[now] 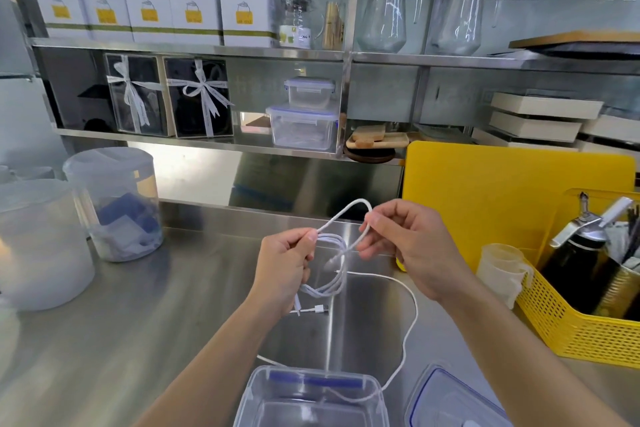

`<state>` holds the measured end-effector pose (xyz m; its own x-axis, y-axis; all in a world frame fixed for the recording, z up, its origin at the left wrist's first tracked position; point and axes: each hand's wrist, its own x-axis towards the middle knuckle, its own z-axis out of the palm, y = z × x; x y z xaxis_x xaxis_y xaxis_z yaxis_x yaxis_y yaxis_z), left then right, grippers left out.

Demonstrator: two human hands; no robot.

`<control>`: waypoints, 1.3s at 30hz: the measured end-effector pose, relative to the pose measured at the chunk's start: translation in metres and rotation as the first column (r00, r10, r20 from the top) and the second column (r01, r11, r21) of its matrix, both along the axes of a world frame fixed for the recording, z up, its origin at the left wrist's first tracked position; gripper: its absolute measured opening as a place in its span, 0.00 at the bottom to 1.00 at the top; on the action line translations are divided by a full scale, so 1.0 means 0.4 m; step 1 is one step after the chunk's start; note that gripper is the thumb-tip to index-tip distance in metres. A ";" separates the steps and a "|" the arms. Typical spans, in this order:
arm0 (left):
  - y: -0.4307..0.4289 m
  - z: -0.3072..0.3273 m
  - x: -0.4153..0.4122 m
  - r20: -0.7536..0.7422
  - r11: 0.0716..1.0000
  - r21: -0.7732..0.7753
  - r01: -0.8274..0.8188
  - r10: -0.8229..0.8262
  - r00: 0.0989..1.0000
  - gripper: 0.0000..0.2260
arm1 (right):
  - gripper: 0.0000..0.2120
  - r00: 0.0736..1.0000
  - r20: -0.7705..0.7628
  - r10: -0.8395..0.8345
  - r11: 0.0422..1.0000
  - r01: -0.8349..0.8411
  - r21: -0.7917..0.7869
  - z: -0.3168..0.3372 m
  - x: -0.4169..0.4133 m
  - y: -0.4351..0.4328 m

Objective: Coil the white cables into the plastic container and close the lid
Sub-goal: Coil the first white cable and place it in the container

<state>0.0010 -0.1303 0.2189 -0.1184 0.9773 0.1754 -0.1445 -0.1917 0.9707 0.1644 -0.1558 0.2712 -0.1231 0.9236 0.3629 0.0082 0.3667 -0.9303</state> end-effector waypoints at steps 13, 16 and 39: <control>-0.021 0.019 0.051 0.284 0.960 -0.087 0.268 -0.233 0.930 0.15 | 0.22 0.960 0.249 -0.132 0.991 0.127 0.035 -0.141 -0.021 0.014; -0.027 0.022 0.073 0.247 0.948 -0.070 0.310 -0.284 0.926 0.12 | 0.25 0.995 0.065 0.076 0.995 -0.072 -0.062 -0.150 -0.008 0.020; -0.015 0.010 0.079 0.062 0.985 -0.088 0.150 -0.145 0.988 0.13 | 0.11 0.960 0.269 -0.083 0.996 0.086 0.002 -0.175 0.006 0.014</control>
<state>0.0324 -0.1365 0.2229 0.0211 0.9965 0.0814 -0.2185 -0.0749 0.9730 0.1668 -0.1501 0.2010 -0.1363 0.9380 0.3186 0.2888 0.3453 -0.8930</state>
